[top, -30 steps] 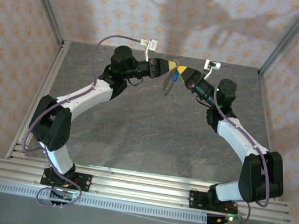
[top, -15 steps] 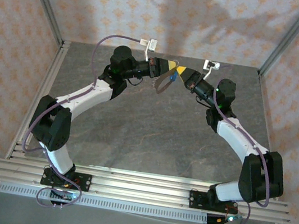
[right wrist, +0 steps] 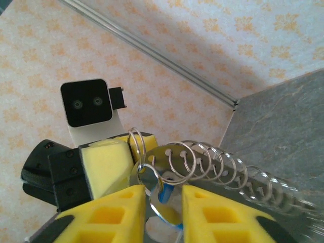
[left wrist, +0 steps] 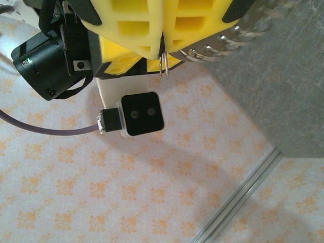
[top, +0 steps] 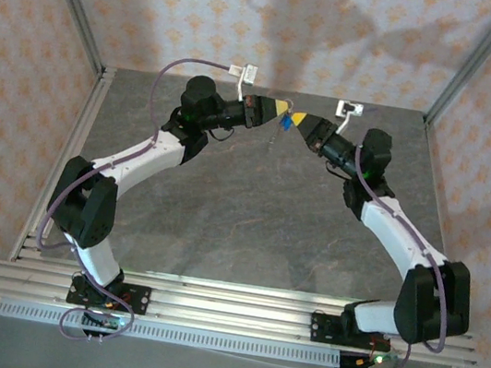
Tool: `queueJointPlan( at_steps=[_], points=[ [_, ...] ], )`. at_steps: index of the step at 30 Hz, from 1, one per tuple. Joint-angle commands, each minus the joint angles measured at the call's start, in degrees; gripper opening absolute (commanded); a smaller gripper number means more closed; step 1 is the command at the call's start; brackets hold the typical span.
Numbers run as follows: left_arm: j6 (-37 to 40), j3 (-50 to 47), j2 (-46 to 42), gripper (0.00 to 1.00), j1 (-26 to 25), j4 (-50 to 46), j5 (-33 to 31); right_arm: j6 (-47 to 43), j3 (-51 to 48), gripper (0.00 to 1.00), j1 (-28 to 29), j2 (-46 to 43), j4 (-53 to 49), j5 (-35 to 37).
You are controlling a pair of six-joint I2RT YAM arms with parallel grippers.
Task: Put the keys on the keyring
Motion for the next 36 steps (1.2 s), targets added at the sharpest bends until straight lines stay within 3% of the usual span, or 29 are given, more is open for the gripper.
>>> queueJointPlan(
  at_steps=[1, 9, 17, 27, 36],
  points=[
    [0.1, 0.5, -3.2, 0.0, 0.0, 3.9, -1.0, 0.7, -1.2, 0.3, -3.8, -4.7, -0.2, 1.4],
    [-1.9, -0.6, -4.4, 0.0, -0.9, 5.9, -4.2, 6.6, 1.0, 0.35, -3.8, -5.8, 3.1, 11.1],
    [-3.5, -2.5, -6.1, 0.0, -3.4, 7.2, -9.9, 7.5, 7.8, 0.39, 1.3, 0.6, 6.7, 13.1],
    [-7.2, -5.8, -7.2, 0.0, -4.5, 10.8, -17.3, 10.1, 7.0, 0.39, 3.6, 3.7, 13.4, 15.1],
    [-7.7, -5.8, -6.9, 0.0, -4.5, 11.5, -17.6, 9.3, 5.9, 0.4, 4.6, 4.2, 13.1, 14.9]
  ],
)
